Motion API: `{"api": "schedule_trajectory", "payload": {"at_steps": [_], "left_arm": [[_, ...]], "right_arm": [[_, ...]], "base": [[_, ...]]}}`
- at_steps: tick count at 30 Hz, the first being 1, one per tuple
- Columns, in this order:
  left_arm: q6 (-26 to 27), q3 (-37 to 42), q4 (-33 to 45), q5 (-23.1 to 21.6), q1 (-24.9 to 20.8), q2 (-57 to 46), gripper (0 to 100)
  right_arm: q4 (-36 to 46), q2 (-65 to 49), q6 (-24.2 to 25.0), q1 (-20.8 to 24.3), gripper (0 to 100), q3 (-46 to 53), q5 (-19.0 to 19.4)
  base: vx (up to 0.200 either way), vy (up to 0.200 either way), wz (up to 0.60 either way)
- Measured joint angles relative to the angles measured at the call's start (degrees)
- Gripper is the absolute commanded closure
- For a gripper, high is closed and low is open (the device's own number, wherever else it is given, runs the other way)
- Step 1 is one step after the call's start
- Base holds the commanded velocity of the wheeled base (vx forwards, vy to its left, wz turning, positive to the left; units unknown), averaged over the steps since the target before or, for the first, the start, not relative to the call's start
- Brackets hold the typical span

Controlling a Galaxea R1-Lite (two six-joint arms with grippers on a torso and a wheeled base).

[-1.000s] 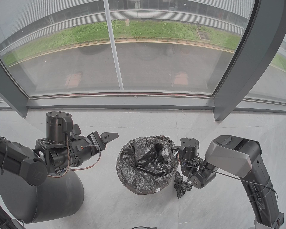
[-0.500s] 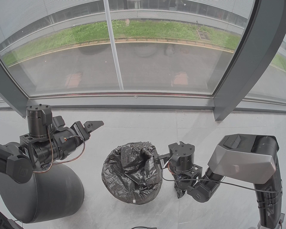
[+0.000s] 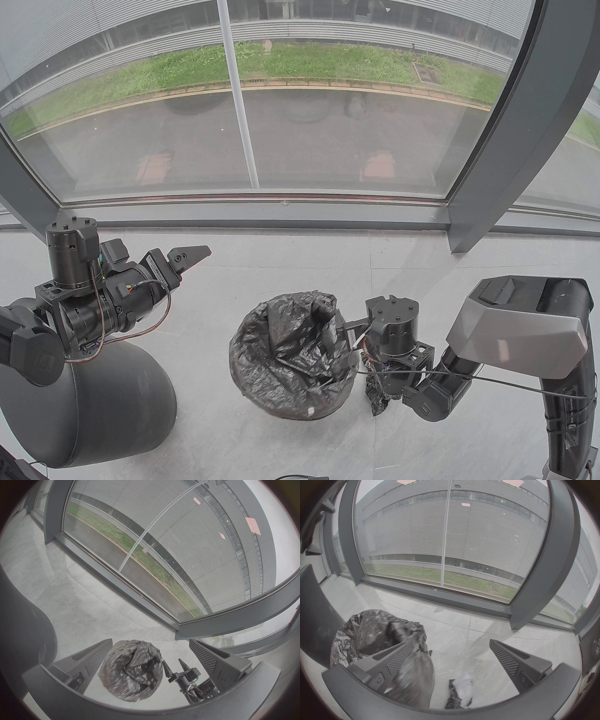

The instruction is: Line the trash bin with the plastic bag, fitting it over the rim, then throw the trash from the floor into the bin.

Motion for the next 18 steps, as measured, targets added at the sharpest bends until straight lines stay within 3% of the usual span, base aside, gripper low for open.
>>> {"api": "schedule_trajectory", "payload": {"at_steps": [11,18], "left_arm": [[-0.17,0.07,0.00,-0.02,-0.07,0.35,0],[-0.71,0.05,0.00,0.02,-0.09,0.30,0]], "right_arm": [[-3.58,-0.24,0.24,-5.63,0,2.56,-0.17],[-2.55,-1.10,-0.30,-2.21,0,0.74,-0.06]], "base": [[0.000,0.000,0.00],[0.000,0.000,0.00]]}}
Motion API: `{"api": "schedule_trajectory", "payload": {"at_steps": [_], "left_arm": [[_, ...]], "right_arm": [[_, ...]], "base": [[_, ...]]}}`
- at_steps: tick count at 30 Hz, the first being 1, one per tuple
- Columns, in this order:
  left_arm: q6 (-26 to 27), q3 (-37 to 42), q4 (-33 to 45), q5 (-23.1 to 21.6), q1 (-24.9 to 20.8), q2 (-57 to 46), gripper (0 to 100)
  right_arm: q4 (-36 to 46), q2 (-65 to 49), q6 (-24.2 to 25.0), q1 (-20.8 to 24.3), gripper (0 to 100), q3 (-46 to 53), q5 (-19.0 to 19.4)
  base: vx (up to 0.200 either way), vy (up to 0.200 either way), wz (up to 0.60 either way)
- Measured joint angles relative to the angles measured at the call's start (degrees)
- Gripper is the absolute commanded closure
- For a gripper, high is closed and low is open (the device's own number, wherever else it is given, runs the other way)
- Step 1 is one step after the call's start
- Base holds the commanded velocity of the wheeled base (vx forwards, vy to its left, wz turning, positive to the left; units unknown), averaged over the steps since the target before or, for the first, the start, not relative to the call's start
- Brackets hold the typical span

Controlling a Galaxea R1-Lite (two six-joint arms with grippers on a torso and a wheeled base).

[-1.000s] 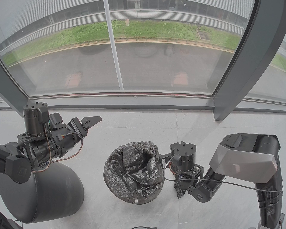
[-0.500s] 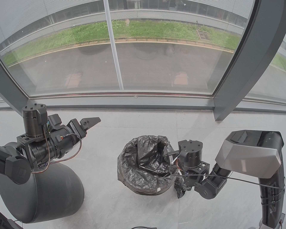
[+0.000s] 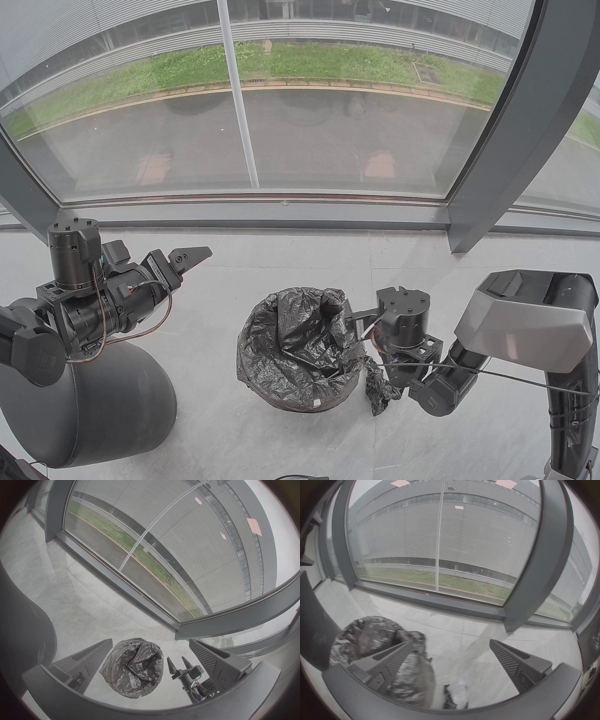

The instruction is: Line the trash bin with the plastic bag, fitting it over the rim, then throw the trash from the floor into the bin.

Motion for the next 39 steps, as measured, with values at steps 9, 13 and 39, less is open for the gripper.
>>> {"api": "schedule_trajectory", "payload": {"at_steps": [9,13,39], "left_arm": [[-0.15,0.09,0.00,0.02,0.09,-0.04,0],[-0.12,0.09,0.00,0.00,0.09,0.02,0],[-0.44,0.09,0.00,0.00,0.09,1.67,0]], "right_arm": [[9.03,0.63,-0.55,6.86,0,-8.94,0.06],[13.03,2.56,-0.57,7.98,0,-15.06,0.20],[19.76,15.25,-0.62,7.08,0,-30.87,2.17]], "base": [[0.000,0.000,0.00],[0.000,0.000,0.00],[0.000,0.000,0.00]]}}
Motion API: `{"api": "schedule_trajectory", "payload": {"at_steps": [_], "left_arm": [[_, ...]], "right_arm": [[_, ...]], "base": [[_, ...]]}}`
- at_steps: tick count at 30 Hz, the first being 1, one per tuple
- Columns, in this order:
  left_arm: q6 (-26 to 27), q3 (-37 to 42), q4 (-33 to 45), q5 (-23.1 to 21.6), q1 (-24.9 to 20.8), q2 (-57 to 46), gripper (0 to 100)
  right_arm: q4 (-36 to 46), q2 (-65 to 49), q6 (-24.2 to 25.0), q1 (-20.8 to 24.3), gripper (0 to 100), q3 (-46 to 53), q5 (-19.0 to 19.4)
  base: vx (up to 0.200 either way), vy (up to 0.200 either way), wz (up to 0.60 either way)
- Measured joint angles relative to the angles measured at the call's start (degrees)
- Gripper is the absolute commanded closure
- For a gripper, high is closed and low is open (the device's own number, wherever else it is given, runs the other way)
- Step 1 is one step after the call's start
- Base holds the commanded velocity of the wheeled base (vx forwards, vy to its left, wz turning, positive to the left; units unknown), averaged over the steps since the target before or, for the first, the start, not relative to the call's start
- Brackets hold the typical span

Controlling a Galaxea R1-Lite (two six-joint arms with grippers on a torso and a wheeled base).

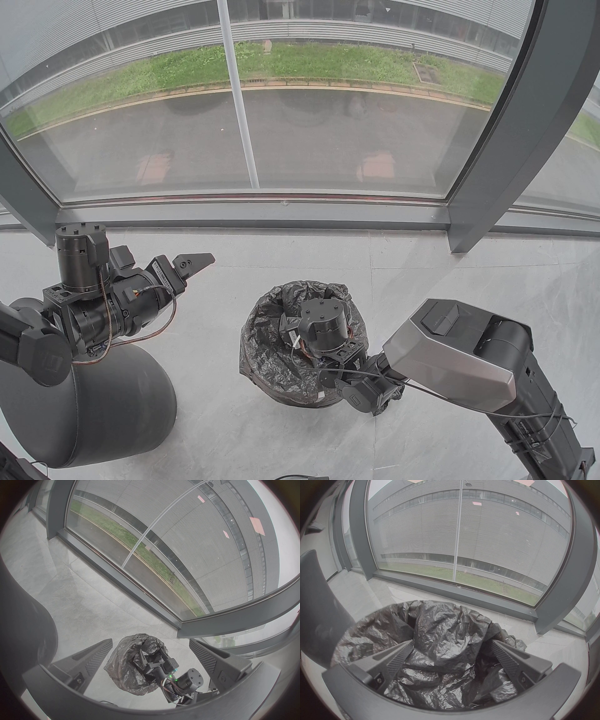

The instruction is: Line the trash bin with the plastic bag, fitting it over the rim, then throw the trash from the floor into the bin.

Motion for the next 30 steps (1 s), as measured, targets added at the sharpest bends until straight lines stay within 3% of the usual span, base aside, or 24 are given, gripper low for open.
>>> {"api": "schedule_trajectory", "payload": {"at_steps": [19,25,30], "left_arm": [[-0.44,-0.06,-0.04,0.00,0.04,0.73,0],[-0.46,-0.06,-0.01,0.00,0.02,0.76,0],[-0.46,-0.06,-0.01,0.00,0.04,0.69,0]], "right_arm": [[3.86,6.08,-0.06,-0.48,0,-6.55,0.49],[3.69,4.44,0.71,0.09,0,-4.85,0.49],[3.56,-0.80,1.83,1.93,0,2.39,0.49]], "base": [[0.000,0.000,0.00],[0.000,0.000,0.00],[0.000,0.000,0.00]]}}
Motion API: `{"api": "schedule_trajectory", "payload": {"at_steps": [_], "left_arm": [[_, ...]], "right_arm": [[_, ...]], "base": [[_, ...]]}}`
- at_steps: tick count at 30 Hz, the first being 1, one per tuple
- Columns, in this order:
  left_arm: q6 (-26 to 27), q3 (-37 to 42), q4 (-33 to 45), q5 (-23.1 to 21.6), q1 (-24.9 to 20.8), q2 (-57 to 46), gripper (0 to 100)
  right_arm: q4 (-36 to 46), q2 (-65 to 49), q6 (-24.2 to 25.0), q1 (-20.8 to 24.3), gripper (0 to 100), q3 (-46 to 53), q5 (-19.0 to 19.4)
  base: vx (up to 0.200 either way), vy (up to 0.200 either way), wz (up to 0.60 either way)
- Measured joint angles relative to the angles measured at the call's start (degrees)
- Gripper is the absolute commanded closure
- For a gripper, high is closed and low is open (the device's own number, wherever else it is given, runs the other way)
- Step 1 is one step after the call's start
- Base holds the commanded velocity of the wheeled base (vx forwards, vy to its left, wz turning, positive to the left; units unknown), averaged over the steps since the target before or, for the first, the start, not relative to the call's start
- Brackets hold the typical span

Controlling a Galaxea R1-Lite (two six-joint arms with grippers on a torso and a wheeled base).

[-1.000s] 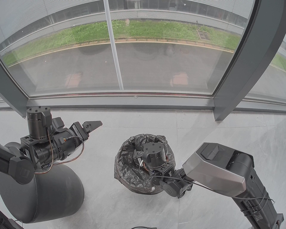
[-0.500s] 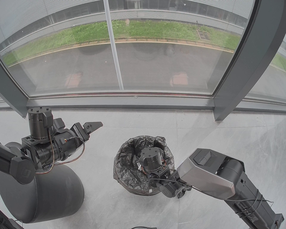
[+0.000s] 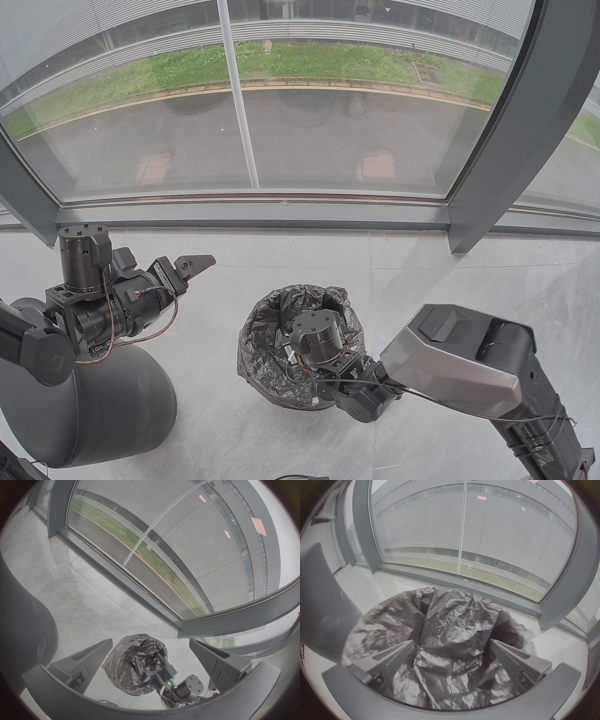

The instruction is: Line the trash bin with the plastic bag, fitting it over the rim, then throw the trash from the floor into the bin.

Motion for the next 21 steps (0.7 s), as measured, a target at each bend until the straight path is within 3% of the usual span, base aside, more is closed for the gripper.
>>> {"api": "schedule_trajectory", "payload": {"at_steps": [6,10,17,21], "left_arm": [[0.05,0.06,-0.02,0.02,0.07,-0.16,0],[0.24,0.39,-0.18,0.00,0.07,-0.30,0],[0.57,0.80,-0.49,-0.02,0.00,-0.49,0],[0.71,1.02,-0.62,-0.05,-0.04,-0.49,0]], "right_arm": [[-0.13,-11.17,1.69,1.77,0,16.02,0.09],[0.44,-19.15,1.83,-0.27,0,26.53,1.06],[1.26,-28.23,-3.96,-14.53,0,36.63,7.28],[1.27,-30.03,-9.67,-23.08,0,38.13,15.87]], "base": [[0.000,0.000,0.00],[0.000,0.000,0.00],[0.000,0.000,0.00],[0.000,0.000,0.00]]}}
